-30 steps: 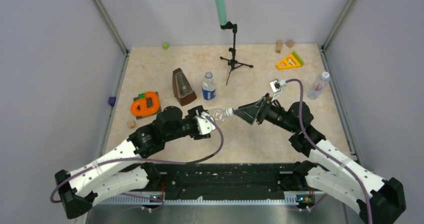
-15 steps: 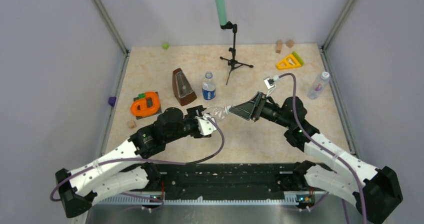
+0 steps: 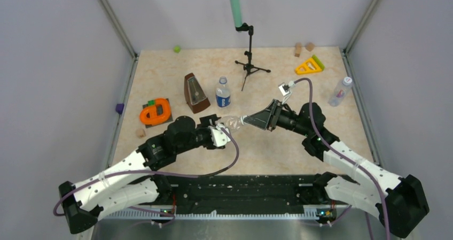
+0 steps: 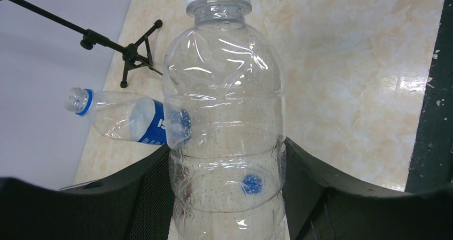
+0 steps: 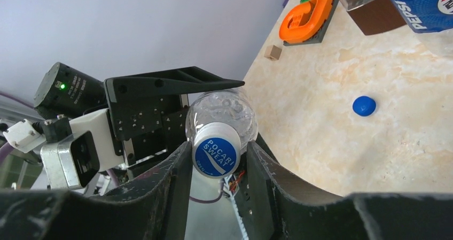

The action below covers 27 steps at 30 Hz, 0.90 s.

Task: Unscrew the bottle caps
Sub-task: Unscrew the bottle cap from the plastic bottle.

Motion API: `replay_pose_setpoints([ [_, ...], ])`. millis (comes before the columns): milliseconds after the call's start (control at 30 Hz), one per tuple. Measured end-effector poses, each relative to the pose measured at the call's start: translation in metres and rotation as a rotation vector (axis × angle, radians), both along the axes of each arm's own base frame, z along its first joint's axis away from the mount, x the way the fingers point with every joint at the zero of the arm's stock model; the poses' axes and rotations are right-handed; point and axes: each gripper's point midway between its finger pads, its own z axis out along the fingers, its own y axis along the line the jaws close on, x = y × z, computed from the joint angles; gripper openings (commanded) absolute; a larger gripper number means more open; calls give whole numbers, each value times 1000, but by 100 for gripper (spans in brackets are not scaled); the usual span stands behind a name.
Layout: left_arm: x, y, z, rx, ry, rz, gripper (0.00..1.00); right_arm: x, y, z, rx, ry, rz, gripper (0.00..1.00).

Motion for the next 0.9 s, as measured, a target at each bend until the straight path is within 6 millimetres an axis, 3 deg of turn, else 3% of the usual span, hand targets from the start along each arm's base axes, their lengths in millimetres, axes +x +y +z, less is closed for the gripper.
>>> replay_pose_setpoints([
  [100,-1,0,-2,5,5,-1,0,-2,1,-1,-3,-6,16,15],
  [233,-1,0,-2,4,8,0,0,-2,1,-1,-8,-16,20,0],
  [533,-12,-6,2,-75,66,-37,0,-14,-3,10,-31,-196,66,0],
  [767,-33,-15,0,-96,237,-139,0,-30,-9,6,-129,-373,148,0],
  [900,-46,-17,13,-116,313,-211,0,-43,-10,16,-132,-476,211,3],
])
